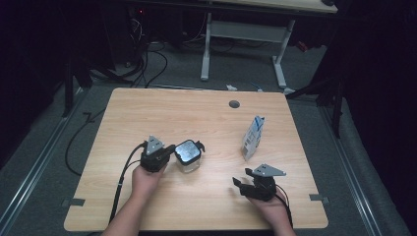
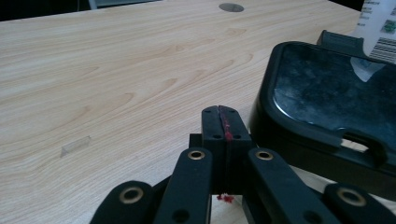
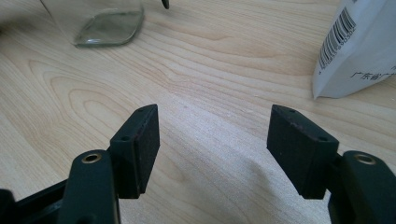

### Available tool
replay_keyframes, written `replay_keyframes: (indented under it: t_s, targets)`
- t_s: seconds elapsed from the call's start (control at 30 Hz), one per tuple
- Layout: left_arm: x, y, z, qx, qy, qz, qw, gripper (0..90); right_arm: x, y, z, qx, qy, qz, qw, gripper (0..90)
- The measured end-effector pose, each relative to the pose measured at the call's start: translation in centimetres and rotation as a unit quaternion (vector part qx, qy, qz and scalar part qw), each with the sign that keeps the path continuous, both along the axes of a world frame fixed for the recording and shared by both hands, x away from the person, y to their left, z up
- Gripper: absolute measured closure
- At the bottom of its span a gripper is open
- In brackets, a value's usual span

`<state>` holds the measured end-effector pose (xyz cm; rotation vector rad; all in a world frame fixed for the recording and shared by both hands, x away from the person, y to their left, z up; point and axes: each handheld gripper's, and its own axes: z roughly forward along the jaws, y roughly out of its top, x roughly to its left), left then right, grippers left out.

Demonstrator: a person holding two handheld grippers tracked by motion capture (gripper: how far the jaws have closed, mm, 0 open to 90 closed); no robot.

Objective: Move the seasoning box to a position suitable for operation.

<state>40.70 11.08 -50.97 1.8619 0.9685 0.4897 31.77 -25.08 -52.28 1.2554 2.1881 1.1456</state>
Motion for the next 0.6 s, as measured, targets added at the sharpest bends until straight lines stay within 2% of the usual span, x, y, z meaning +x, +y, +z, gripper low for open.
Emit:
replay_keyframes:
  t_s: [0.23, 0.6]
  targets:
    - [-0.3, 0.0, 0.1, -0.006, 0.001, -0.005, 1.0, 89.9, 0.1, 0.0, -0.3, 0.0, 0.007, -0.001, 1.0, 34.8]
    - [-2.0, -0.4, 0.3, -0.016, -0.01, -0.022, 0.9996, 89.9, 0.1, 0.0, -0.2, 0.001, 0.006, -0.002, 1.0, 35.3]
